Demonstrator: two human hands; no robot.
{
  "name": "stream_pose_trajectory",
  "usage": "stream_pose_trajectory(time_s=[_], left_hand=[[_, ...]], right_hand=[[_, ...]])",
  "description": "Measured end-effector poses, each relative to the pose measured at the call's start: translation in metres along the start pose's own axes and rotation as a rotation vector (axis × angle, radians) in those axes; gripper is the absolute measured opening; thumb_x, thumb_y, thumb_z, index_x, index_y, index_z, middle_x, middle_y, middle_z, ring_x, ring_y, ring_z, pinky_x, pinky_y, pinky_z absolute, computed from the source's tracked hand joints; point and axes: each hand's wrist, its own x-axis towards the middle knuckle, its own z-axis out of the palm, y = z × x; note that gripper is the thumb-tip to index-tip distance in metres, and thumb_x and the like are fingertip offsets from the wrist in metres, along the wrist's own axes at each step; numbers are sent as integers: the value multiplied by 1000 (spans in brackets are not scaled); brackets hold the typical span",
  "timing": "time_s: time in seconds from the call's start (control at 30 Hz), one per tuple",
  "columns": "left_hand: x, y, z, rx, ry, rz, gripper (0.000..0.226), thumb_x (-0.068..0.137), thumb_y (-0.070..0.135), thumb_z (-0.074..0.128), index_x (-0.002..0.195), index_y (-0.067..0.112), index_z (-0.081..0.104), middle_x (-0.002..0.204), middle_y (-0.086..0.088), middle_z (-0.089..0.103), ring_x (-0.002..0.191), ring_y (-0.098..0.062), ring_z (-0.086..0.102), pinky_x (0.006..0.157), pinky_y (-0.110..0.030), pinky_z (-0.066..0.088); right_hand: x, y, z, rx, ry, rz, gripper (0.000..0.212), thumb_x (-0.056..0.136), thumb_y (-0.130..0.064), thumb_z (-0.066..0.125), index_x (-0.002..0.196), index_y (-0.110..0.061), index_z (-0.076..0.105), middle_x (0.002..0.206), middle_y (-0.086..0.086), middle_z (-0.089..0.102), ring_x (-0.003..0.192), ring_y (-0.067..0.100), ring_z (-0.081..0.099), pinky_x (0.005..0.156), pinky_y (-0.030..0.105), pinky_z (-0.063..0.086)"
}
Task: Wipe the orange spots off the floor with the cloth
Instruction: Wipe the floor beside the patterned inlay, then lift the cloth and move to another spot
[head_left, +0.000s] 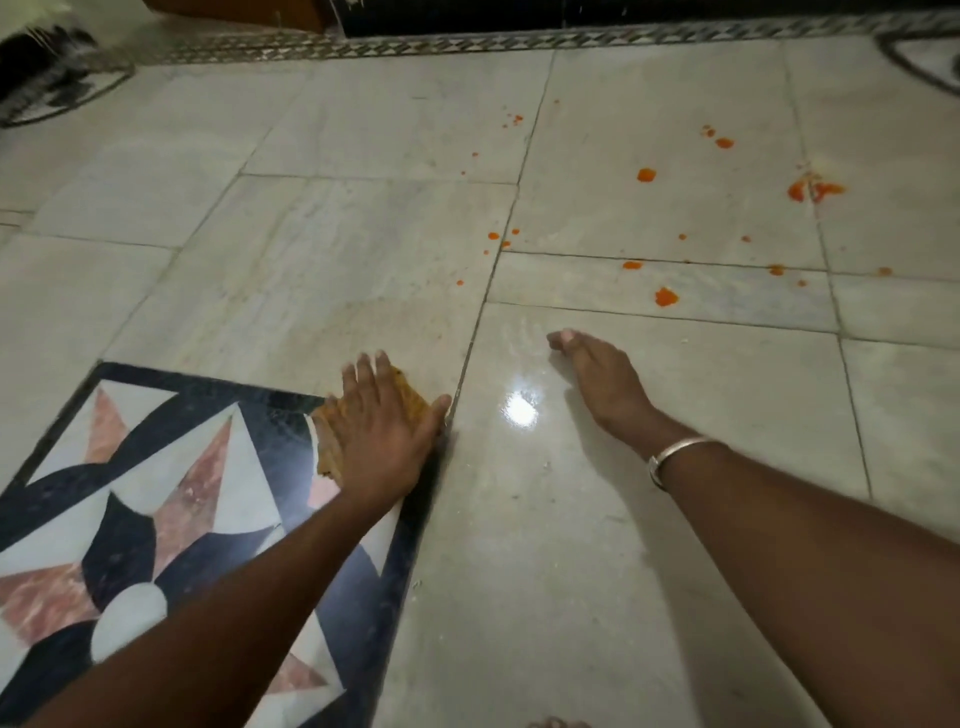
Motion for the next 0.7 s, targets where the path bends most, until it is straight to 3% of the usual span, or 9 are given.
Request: stream_pose_trajectory(time_s=[0.1, 0.2, 0.33, 0.47, 0.6, 0.67, 0.7], left_hand=[[-10, -5, -5, 162, -58, 182, 97, 83, 73, 45, 155, 11, 31, 162, -18, 28, 147, -41, 28, 118, -56, 25], [3, -4, -12, 231, -133, 175, 71, 81, 66, 62, 127, 12, 53, 135, -15, 51, 120, -36, 47, 98, -45, 40], [17, 5, -29, 249, -103, 198, 27, 93, 34, 67, 103, 17, 49, 120, -11, 56, 100, -25, 47, 75, -33, 33], [11, -2, -28, 341, -69, 288, 17, 98, 18, 58, 110, 15, 48, 118, -11, 54, 100, -27, 48, 70, -33, 31], [42, 6, -48, 72, -16, 135, 16, 96, 14, 61, 96, 16, 46, 102, -13, 60, 85, -25, 51, 66, -36, 37], [55, 25, -71, -228, 63, 54, 18, 87, 12, 72, 96, 11, 57, 91, -10, 62, 80, -26, 57, 63, -36, 42], [60, 37, -84, -356, 67, 56, 20, 83, 8, 75, 97, 11, 61, 88, -8, 63, 77, -24, 59, 62, -34, 43]], right_hand=[[6, -8, -24, -24, 122, 16, 46, 110, -42, 36, 128, -19, 70, 133, 0, 68, 116, 13, 59, 88, 19, 40], [11, -10, -51, -142, 193, 29, 46, 110, -43, 34, 125, -19, 71, 131, 5, 69, 121, 24, 60, 93, 30, 42], [5, -12, -68, -251, 215, 32, 44, 109, -41, 36, 118, -17, 71, 119, 11, 71, 110, 32, 63, 91, 39, 47], [-10, -20, -66, -251, 215, 22, 42, 109, -38, 38, 114, -12, 71, 113, 12, 72, 106, 32, 63, 88, 38, 47], [-21, -30, -57, -244, 167, -6, 28, 107, -30, 47, 118, -16, 70, 112, 7, 72, 91, 23, 66, 73, 27, 44], [-21, -38, -55, -193, 111, 16, 26, 104, -23, 54, 126, -17, 66, 124, 4, 67, 77, 14, 61, 61, 14, 42], [-19, -44, -53, -144, 67, 39, 29, 102, -20, 58, 131, -18, 63, 134, 4, 63, 80, 13, 60, 61, 9, 41]])
